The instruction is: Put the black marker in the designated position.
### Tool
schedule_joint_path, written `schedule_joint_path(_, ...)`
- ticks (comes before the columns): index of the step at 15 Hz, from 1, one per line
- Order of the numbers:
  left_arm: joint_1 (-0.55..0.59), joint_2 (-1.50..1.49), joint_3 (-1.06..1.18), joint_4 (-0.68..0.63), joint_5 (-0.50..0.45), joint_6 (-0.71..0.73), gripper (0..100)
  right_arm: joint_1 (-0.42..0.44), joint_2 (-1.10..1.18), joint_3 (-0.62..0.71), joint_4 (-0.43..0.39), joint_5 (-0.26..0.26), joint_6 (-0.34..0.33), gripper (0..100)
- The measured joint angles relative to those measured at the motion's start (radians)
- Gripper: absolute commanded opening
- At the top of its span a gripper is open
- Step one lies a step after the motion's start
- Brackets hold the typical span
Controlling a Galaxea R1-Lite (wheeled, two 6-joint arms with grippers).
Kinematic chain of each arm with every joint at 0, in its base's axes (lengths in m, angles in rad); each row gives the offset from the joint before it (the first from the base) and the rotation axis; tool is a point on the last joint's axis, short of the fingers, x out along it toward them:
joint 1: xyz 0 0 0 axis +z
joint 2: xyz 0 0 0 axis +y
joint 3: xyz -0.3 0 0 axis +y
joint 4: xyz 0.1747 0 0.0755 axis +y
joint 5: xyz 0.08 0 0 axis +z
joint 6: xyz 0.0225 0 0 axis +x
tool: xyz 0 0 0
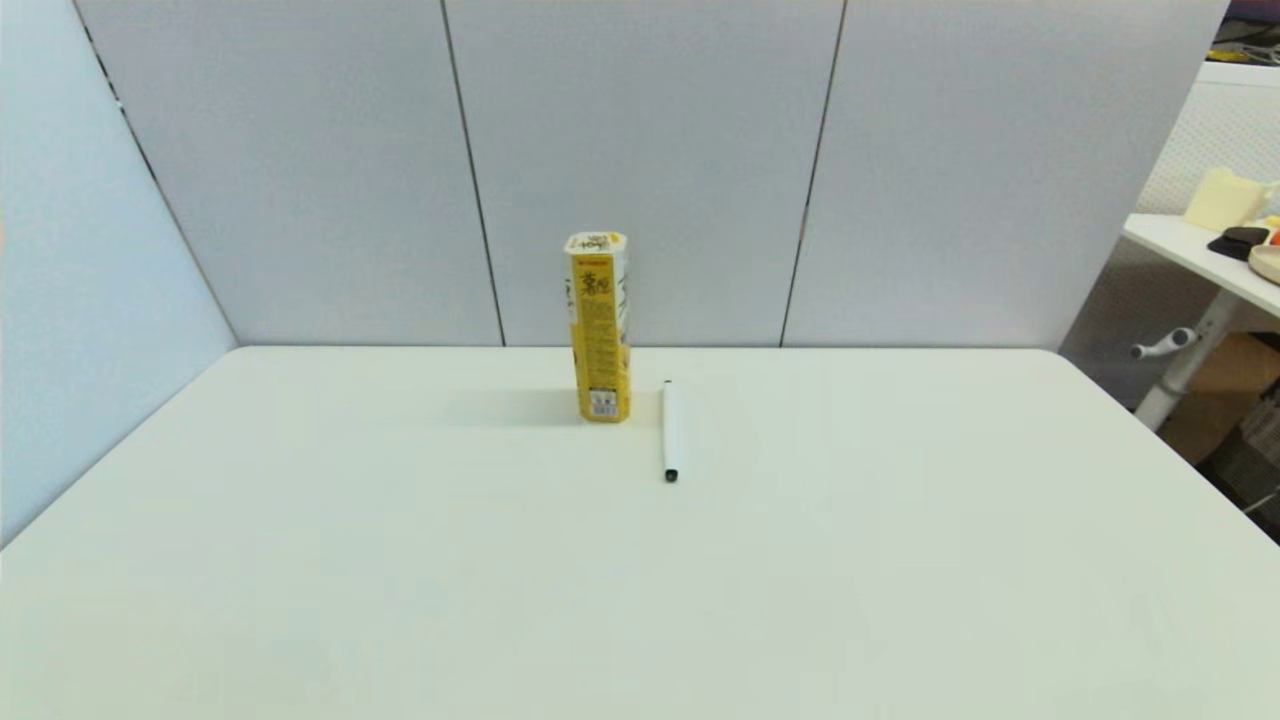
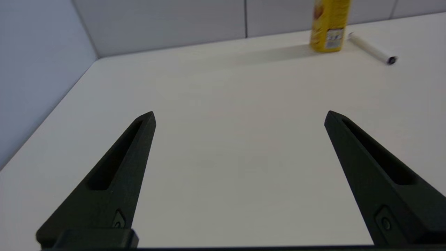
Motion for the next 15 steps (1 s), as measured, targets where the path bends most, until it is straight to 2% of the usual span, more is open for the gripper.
schedule_joint_path(3,-0.002,-0.061,0.011,0.134,0.083,-0.006,100,0.000,0.000,0.000,0.000,0.000,0.000,100)
schedule_joint_path(8,-0.002,-0.083,0.014,0.136,0.117,-0.105,100,0.000,0.000,0.000,0.000,0.000,0.000,100)
schedule_joint_path(15,-0.002,-0.084,0.015,0.136,0.118,-0.114,100,0.000,0.000,0.000,0.000,0.000,0.000,100)
